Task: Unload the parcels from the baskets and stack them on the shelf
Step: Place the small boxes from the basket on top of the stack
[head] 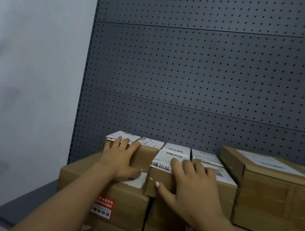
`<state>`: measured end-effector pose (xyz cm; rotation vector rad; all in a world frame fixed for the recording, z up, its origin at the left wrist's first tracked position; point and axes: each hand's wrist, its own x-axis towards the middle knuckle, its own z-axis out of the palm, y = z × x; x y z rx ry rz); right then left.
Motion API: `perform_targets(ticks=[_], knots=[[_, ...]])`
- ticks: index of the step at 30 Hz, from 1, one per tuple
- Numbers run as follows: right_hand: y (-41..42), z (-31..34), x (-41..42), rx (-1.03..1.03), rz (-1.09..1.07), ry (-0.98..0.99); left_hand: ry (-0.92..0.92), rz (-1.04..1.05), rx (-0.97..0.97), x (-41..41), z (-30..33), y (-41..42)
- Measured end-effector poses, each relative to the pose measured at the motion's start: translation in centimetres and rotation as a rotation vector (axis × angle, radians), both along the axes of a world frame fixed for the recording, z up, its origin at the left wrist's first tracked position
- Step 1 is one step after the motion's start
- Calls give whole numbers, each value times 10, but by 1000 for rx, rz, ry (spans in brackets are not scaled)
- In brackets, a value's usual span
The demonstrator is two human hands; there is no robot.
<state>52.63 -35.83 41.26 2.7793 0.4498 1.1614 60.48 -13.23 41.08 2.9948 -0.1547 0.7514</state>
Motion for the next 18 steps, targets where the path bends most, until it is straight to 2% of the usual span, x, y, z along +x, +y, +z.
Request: perform_targets(ticks=[11,18], knots=[[1,0,-1,5,13,-76,33,-16,-22,17,-1,0],[3,-1,-4,22,1,-50,21,-63,19,15,4,4]])
